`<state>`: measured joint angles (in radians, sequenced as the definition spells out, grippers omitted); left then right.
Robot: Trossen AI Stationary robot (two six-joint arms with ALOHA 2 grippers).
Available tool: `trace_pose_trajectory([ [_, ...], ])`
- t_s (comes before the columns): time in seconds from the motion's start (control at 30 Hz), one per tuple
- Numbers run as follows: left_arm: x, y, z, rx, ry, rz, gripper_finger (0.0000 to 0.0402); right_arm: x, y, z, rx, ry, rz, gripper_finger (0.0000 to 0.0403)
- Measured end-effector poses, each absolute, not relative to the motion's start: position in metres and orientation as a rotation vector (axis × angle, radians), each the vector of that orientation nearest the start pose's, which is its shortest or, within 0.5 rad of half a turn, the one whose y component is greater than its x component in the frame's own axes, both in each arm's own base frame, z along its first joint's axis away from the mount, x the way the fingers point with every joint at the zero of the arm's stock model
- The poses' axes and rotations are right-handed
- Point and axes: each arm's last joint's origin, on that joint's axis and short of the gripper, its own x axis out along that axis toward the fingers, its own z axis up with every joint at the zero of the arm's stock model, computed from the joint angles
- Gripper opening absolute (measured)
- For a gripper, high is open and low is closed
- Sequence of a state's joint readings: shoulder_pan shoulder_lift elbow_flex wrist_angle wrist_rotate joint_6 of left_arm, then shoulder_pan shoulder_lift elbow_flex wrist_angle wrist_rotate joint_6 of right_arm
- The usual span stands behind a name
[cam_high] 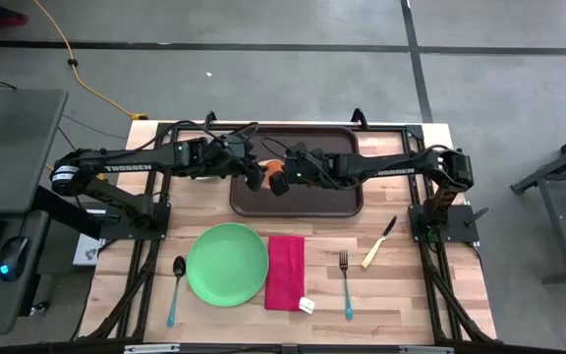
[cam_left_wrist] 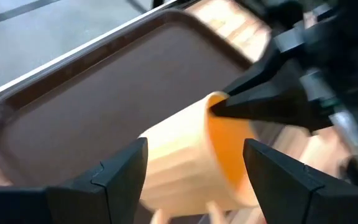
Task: Set up tray
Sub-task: Put the yellow mug on the brown tray
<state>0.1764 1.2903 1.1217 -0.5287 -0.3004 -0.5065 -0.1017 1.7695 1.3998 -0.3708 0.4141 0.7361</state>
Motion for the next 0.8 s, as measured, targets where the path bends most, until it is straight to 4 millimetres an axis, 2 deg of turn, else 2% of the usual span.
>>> trace_pose_trajectory([
  [0.4,0.2702,0.0573,0.3060,-0.426,0.609,0.642,0.0294,0.3918,-0.0518,0.2702,0.585,0.465,-0.723,0.0000],
  [0.8,0.2695,0.0584,0.3071,-0.403,0.591,0.684,0.0294,0.3913,-0.0523,0.2700,0.615,0.445,-0.756,0.0000],
])
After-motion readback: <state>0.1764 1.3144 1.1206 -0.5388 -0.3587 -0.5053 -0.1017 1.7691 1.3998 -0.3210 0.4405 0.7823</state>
